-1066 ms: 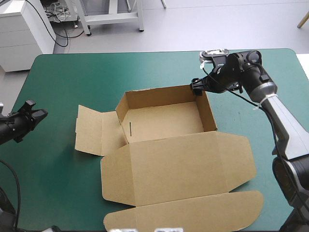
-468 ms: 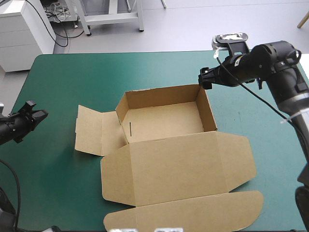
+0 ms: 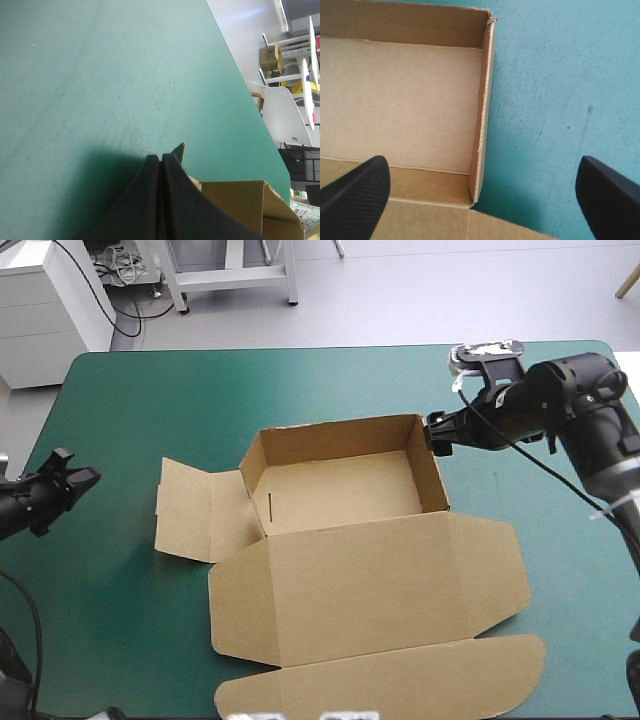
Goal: Fold the box
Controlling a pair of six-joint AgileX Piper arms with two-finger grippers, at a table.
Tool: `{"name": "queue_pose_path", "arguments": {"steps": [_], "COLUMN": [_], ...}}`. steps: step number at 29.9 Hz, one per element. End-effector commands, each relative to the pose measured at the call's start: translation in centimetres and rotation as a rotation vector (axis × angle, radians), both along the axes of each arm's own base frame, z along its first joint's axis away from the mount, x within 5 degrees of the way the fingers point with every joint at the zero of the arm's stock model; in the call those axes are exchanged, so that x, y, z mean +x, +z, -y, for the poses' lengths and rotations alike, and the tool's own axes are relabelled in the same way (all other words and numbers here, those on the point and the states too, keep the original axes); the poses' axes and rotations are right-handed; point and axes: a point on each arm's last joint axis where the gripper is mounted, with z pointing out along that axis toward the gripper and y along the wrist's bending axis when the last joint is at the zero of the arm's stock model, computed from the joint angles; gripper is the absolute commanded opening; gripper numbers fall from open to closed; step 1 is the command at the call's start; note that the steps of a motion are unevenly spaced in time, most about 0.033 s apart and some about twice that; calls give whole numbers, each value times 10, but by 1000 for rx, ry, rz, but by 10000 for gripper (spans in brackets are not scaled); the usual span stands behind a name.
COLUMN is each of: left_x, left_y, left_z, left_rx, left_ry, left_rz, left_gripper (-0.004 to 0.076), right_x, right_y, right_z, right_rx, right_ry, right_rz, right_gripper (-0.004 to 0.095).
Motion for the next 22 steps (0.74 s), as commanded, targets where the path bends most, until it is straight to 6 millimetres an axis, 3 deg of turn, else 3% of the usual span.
{"name": "queue_pose_path", "arguments": {"steps": [1,7,12,17,22], "left_x": [0,0,0,0,0], "left_y": [21,21,21,21,21], "left_z": [3,2,2,2,2], "left_rx": [-25,-21,-20,-18,-16], "left_ry": [12,20,25,23,23], "left_rz": [81,80,79,80,79], "left_gripper": [-8,-8,-8,-8,-8], "right_x": [18,58,77,86,87], "right_y": [-9,-65,-103,-122,-123], "right_z": [-5,-16,-23,-25,-25], "right_rx": [-8,-49,-71,-93,-90], "right_ry": [21,21,42,62,62], "right_rz": [17,-139,-235,-274,-270], "right_gripper": [926,926,926,924,862]}}
